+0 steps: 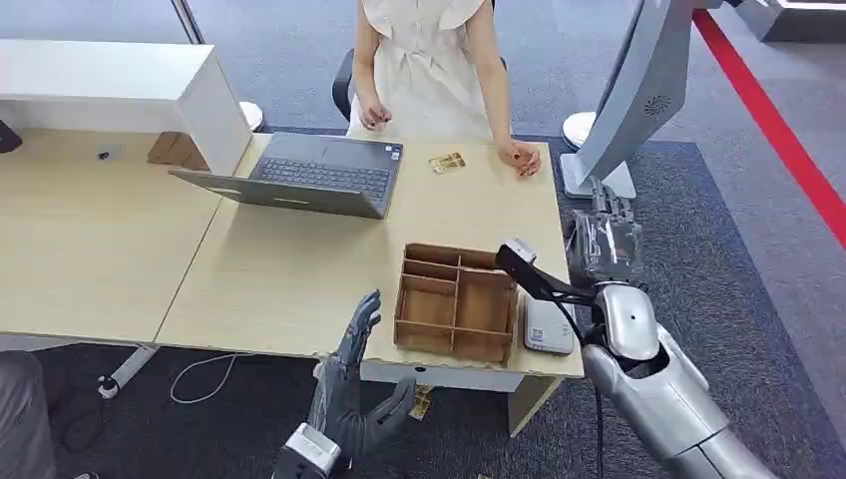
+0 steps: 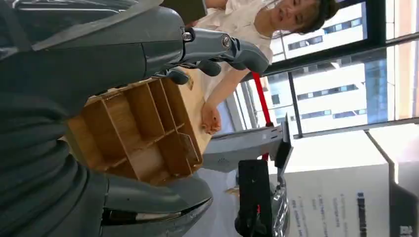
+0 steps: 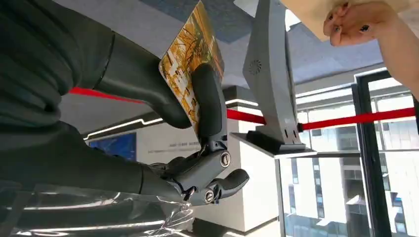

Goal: Pass the card to the sensor for recognition and then transmit it.

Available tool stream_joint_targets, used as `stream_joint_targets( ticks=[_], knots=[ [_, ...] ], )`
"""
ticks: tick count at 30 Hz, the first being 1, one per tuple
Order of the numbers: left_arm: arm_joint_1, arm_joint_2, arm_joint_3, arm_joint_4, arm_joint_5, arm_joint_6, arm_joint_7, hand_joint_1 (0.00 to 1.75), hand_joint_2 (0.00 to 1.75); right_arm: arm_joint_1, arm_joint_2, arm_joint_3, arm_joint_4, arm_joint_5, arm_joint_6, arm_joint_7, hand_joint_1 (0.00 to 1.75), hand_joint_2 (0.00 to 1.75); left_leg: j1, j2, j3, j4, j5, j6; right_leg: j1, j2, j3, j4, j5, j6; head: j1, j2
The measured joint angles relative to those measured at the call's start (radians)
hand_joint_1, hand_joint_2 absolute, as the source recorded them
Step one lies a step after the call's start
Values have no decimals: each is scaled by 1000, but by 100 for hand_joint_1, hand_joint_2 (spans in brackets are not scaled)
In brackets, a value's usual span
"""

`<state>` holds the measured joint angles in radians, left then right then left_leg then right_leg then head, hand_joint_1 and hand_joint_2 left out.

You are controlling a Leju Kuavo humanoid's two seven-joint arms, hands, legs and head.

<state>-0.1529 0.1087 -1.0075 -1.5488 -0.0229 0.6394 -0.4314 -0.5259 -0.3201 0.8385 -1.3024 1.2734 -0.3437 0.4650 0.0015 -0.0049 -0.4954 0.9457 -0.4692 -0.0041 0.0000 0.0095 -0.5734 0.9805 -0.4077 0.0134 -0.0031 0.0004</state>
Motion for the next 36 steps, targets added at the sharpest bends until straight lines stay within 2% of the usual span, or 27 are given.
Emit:
stream_joint_targets(
  ticks=[8, 19, 36],
  knots=[
    [21, 1, 25, -17, -9, 30, 16, 0, 175, 24, -8, -4, -16, -45, -6, -21, 175, 175, 0, 0, 0, 0, 0, 0, 0, 0, 0, 0, 0, 0, 0, 0],
    [36, 6, 37, -34, -10, 36, 18, 0, 175, 26, 3, 11, 14, -89, -8, -62, 175, 175, 0, 0, -1, 0, 0, 0, 0, 0, 0, 0, 0, 0, 0, 0],
    [54, 14, 48, -48, -7, 37, 25, 0, 175, 26, 8, 22, 77, -122, -14, -55, 175, 175, 0, 0, 0, 0, 0, 0, 0, 0, 0, 0, 0, 0, 0, 0]
  ],
)
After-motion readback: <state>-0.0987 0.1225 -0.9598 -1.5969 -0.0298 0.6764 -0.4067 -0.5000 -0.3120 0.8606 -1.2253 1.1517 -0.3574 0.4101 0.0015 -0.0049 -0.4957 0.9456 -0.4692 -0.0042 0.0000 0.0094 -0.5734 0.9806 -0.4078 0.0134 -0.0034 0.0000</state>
